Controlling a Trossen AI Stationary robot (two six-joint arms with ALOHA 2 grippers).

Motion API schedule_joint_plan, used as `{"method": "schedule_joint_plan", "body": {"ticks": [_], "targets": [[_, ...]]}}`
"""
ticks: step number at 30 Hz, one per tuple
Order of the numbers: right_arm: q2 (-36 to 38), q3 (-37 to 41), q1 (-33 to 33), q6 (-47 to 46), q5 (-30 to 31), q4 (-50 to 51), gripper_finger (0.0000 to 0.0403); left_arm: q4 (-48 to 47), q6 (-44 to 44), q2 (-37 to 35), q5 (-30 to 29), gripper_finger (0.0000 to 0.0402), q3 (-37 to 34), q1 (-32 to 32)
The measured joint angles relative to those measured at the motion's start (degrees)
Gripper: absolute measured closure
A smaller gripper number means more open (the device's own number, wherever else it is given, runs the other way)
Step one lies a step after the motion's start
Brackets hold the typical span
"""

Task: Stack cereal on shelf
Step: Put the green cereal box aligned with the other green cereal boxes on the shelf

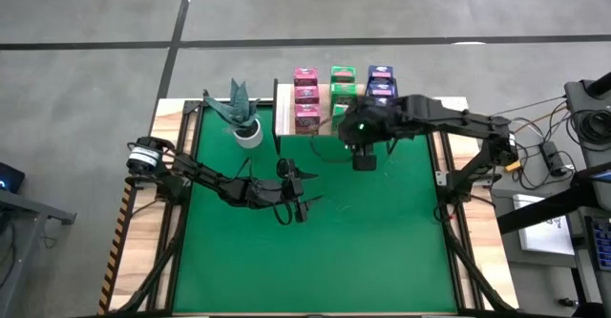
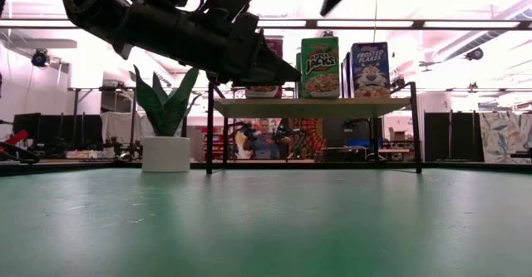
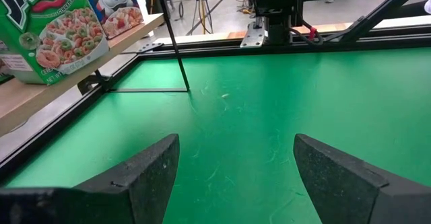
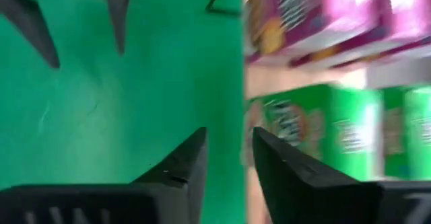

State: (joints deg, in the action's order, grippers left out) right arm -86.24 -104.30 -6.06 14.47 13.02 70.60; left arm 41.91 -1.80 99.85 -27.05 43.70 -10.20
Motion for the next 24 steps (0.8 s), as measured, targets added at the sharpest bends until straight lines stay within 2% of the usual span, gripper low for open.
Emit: {"method": "schedule_joint_plan", "body": {"ticks": [5, 10, 13, 20, 24], "targets": [[0.0, 7.8, 1.4, -1.7, 2.4, -0.4, 0.0341, 0.0, 0.4, 0.0, 0.0, 0.0127, 0.0, 0.0], [-0.1, 15.6, 1.3, 0.2, 11.0, -3.5, 0.0386, 0.0, 0.4, 0.0, 0.0, 0.0127, 0.0, 0.0], [-0.1, 18.4, 1.3, 2.2, 15.9, -5.8, 0.0393, 0.0, 0.4, 0.0, 0.0, 0.0127, 0.0, 0.0], [-0.1, 21.1, 1.2, 6.1, 22.3, -10.7, 0.0394, 0.0, 0.4, 0.0, 0.0, 0.0127, 0.0, 0.0], [-0.1, 21.2, 1.0, 7.5, 23.1, -11.8, 0.0394, 0.0, 0.4, 0.0, 0.0, 0.0127, 0.0, 0.0]]}}
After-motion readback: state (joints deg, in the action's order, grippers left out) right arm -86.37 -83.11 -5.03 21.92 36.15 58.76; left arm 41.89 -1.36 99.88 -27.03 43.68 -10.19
